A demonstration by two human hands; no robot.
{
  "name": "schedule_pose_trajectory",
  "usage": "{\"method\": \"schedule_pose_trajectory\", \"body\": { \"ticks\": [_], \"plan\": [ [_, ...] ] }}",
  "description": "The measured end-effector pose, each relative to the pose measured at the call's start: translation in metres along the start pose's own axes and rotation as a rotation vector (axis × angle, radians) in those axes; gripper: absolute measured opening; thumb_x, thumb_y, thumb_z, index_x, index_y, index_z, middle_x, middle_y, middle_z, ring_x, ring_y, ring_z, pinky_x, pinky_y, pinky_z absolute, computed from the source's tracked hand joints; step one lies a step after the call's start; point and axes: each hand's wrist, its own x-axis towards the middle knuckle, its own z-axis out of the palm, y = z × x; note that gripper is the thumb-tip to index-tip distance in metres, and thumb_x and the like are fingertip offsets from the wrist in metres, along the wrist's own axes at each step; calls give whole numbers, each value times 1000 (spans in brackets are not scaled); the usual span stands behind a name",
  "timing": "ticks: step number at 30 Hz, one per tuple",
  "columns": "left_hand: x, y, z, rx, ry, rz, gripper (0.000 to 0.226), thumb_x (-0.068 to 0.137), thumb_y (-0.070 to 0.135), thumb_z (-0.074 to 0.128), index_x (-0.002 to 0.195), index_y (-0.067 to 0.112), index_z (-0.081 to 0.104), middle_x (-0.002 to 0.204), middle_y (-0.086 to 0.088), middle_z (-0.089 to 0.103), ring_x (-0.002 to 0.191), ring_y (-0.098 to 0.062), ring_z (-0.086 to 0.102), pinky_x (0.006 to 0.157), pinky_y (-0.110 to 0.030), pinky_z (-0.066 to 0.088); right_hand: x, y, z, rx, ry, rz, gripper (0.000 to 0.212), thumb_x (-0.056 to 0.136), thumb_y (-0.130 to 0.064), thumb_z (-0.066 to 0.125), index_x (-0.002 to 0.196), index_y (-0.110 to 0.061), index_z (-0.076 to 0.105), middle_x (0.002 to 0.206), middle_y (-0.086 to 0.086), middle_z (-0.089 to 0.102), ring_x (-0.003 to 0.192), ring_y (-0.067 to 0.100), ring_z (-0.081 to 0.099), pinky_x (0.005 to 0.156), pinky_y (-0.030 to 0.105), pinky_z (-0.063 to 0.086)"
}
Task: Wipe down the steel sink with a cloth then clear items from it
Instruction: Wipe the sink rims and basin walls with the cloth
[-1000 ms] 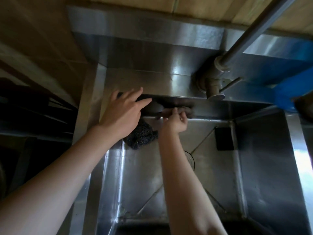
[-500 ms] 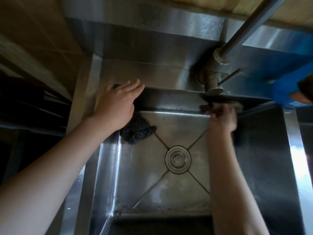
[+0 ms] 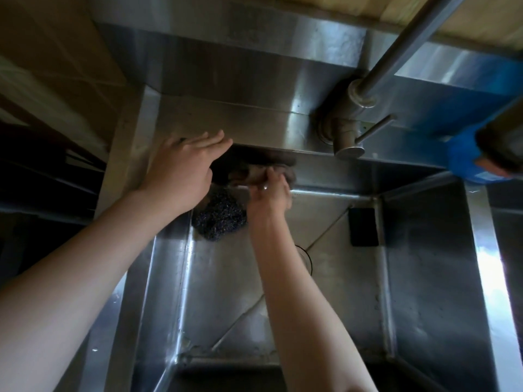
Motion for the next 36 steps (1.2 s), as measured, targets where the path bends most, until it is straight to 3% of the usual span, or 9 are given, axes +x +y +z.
{"method": "schedule_pose_trajectory", "body": {
  "ticks": [4, 7, 13, 16, 18, 22, 27, 32, 36],
  "plan": [
    [0, 1, -1, -11, -23, -7, 66, 81, -3, 51, 141, 22, 40, 149, 0, 37, 136, -19, 38, 106, -44, 31, 9, -23, -6, 2, -31, -23, 22, 86, 10, 54, 92, -11, 56, 80, 5, 57, 77, 17, 55, 59, 25, 48],
    [1, 2, -2, -17, -18, -16, 64, 82, -2, 50, 141, 22, 40, 149, 1, 37, 136, -19, 37, 105, -41, 29, 21, -75, -25, 19, -37, -185, 20, 82, 12, 49, 75, -7, 50, 80, 15, 52, 77, 30, 52, 74, 37, 48],
    [0, 8, -4, 6, -3, -29, 63, 82, -3, 50, 140, 21, 43, 148, -1, 38, 134, -21, 40, 103, -39, 29, 40, -169, -57, 141, 65, -392, 23, 90, -3, 56, 109, -15, 59, 104, 5, 65, 86, 14, 60, 59, 26, 46],
    [0, 13, -4, 41, -14, -39, 61, 83, -1, 51, 140, 19, 42, 148, -2, 38, 134, -23, 40, 105, -42, 29, 49, -151, -52, 131, 123, -371, 40, 88, -2, 59, 127, -8, 55, 126, 10, 62, 97, 19, 62, 74, 29, 52],
    [1, 16, -4, 53, -28, -53, 61, 83, 1, 51, 140, 18, 41, 149, -3, 38, 135, -24, 39, 105, -43, 30, 55, -121, -43, 154, 131, -286, 24, 89, -2, 58, 112, -5, 60, 126, 14, 61, 96, 23, 63, 87, 34, 50],
    [3, 19, -4, 36, -46, -87, 61, 84, 0, 49, 141, 18, 40, 150, -3, 36, 136, -25, 37, 105, -44, 34, 55, -42, -25, 117, 75, -58, 17, 92, -2, 52, 79, -13, 52, 83, 8, 61, 65, 16, 56, 73, 31, 55],
    [2, 23, -6, 65, -58, -100, 65, 81, 0, 50, 142, 19, 39, 150, -3, 35, 136, -25, 36, 104, -43, 35, 48, 11, -9, 77, -41, 178, 23, 96, -5, 47, 75, -14, 49, 78, 5, 54, 68, 14, 53, 73, 26, 51],
    [3, 25, -8, 51, -63, -130, 64, 84, 1, 48, 143, 22, 37, 152, 0, 33, 138, -21, 34, 106, -42, 34, 57, -36, -31, 27, -35, 61, 8, 94, -6, 50, 96, -10, 57, 99, 14, 63, 94, 28, 62, 86, 36, 54],
    [3, 26, -8, 37, -76, -145, 63, 85, 1, 47, 143, 22, 36, 152, 0, 31, 139, -21, 32, 107, -42, 33, 86, -116, -58, 71, 34, -129, 12, 94, 1, 45, 87, -5, 52, 92, 15, 56, 78, 24, 56, 80, 36, 55]
  ]
}}
